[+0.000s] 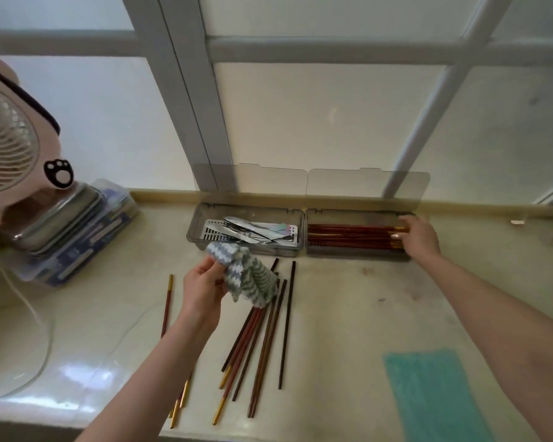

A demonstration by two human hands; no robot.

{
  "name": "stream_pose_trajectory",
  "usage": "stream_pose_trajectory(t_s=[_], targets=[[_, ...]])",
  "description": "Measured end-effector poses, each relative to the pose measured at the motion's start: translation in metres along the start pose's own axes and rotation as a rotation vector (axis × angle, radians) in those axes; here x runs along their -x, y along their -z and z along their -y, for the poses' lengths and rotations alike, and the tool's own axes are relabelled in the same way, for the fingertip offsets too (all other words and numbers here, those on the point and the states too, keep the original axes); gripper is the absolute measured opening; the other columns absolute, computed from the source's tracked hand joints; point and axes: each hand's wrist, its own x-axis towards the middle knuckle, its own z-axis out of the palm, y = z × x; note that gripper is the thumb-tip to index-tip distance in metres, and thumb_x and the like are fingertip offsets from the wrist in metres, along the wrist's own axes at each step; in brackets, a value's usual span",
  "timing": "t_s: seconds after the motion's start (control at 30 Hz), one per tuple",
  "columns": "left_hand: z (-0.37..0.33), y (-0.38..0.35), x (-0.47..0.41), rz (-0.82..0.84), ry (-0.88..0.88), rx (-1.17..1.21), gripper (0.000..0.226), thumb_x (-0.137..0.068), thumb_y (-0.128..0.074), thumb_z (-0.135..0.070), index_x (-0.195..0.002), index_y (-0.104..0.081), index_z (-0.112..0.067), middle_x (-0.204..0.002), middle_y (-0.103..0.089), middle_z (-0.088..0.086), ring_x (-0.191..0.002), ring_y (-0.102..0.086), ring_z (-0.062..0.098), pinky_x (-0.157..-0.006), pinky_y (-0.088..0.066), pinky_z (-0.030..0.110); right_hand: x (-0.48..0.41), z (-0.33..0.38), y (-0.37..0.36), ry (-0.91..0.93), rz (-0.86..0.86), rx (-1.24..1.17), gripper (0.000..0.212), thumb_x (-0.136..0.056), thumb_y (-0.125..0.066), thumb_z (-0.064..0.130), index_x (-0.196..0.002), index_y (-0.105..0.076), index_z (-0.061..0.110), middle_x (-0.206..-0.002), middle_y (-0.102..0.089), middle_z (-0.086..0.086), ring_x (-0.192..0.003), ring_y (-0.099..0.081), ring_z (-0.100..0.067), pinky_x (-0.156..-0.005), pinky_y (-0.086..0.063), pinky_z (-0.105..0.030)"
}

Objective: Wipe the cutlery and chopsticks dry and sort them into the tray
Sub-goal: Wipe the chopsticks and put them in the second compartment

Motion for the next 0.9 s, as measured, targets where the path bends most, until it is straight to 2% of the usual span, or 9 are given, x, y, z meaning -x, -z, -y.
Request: stream_pose_trajectory(t_s=[0.1, 0.2, 0.27, 0.37, 0.47, 0.57, 0.7, 0.8, 0.9], targets=[[0.000, 0.007, -0.002, -0.036, -0.004, 0.015, 0.025, -0.092, -0.042, 0.002, -0.086, -0.063, -0.009, -0.064, -0.069, -0.003, -0.058, -0.062, 0.009, -0.060, -0.052, 0.022, -0.005, 0.011, -0.010, -0.011, 0.045, 0.123, 0.040, -0.090, -0.061, 0.019, -0.128, -0.056, 0.008, -0.132, -0.045, -0.016, -0.117, -0.047, -0.037, -0.097, -0.042, -0.042], [-0.003, 0.018, -0.004, -0.112, -0.025, 0.058, 0.025, -0.092, -0.041, 0.004, -0.086, -0.062, -0.007, -0.057, -0.066, -0.003, -0.048, -0.058, 0.005, -0.052, -0.051, 0.018, -0.001, 0.026, -0.017, 0.025, 0.020, 0.331, 0.039, -0.093, -0.055, 0.032, -0.126, -0.058, 0.011, -0.133, -0.046, -0.016, -0.121, -0.040, -0.035, -0.099, -0.036, -0.041], [-0.008, 0.030, -0.006, -0.167, -0.049, 0.097, 0.027, -0.093, -0.041, 0.002, -0.084, -0.064, -0.009, -0.060, -0.060, 0.002, -0.048, -0.053, 0.006, -0.049, -0.048, 0.016, 0.009, 0.044, -0.026, 0.158, -0.136, 0.212, 0.033, -0.093, -0.055, 0.021, -0.124, -0.060, 0.012, -0.126, -0.051, -0.015, -0.115, -0.045, -0.034, -0.097, -0.036, -0.043], [-0.015, 0.056, -0.011, -0.232, -0.100, 0.151, 0.030, -0.094, -0.041, -0.003, -0.081, -0.067, -0.011, -0.072, -0.047, 0.005, -0.055, -0.045, 0.007, -0.051, -0.045, 0.015, 0.054, 0.096, -0.044, 0.574, -0.258, -0.100, 0.028, -0.083, -0.061, 0.001, -0.110, -0.065, 0.011, -0.104, -0.059, -0.009, -0.096, -0.054, -0.024, -0.084, -0.040, -0.032], [-0.018, 0.063, -0.013, -0.227, -0.104, 0.150, 0.023, -0.096, -0.040, -0.005, -0.092, -0.061, -0.012, -0.077, -0.047, 0.003, -0.063, -0.042, 0.010, -0.053, -0.045, 0.015, 0.113, 0.135, -0.072, 0.911, 0.133, -0.253, 0.017, -0.082, -0.064, 0.003, -0.093, -0.068, 0.015, -0.091, -0.061, -0.001, -0.084, -0.058, -0.017, -0.073, -0.049, -0.031], [-0.021, 0.069, -0.006, -0.259, -0.104, 0.181, 0.024, -0.096, -0.037, -0.004, -0.092, -0.059, -0.011, -0.070, -0.043, 0.000, -0.046, -0.038, 0.001, -0.048, -0.039, 0.012, 0.158, 0.162, -0.103, 1.111, 0.523, -0.115, 0.013, -0.082, -0.064, 0.012, -0.093, -0.070, 0.015, -0.095, -0.061, -0.005, -0.093, -0.058, -0.023, -0.081, -0.050, -0.036], [-0.025, 0.084, 0.002, -0.321, -0.120, 0.251, 0.026, -0.096, -0.037, -0.002, -0.090, -0.060, -0.011, -0.055, -0.045, -0.007, -0.039, -0.035, -0.001, -0.043, -0.035, 0.010, 0.183, 0.181, -0.127, 1.348, 0.557, 0.020, 0.019, -0.073, -0.070, 0.007, -0.090, -0.070, 0.015, -0.088, -0.061, -0.008, -0.083, -0.060, -0.029, -0.071, -0.051, -0.033], [-0.025, 0.096, 0.006, -0.335, -0.099, 0.256, 0.022, -0.096, -0.040, -0.007, -0.097, -0.061, -0.012, -0.065, -0.051, -0.005, -0.046, -0.040, 0.001, -0.049, -0.040, 0.012, 0.188, 0.183, -0.133, 1.421, 0.526, 0.124, 0.031, -0.066, -0.069, -0.001, -0.091, -0.065, 0.017, -0.087, -0.060, -0.006, -0.079, -0.060, -0.028, -0.061, -0.049, -0.032], [-0.025, 0.101, 0.010, -0.325, -0.075, 0.293, 0.021, -0.097, -0.041, -0.011, -0.099, -0.061, -0.014, -0.081, -0.058, 0.001, -0.066, -0.051, 0.009, -0.063, -0.047, 0.019, 0.187, 0.188, -0.126, 1.453, 0.548, 0.184, 0.028, -0.073, -0.061, 0.000, -0.097, -0.064, 0.013, -0.093, -0.059, -0.010, -0.082, -0.058, -0.030, -0.062, -0.049, -0.036]])
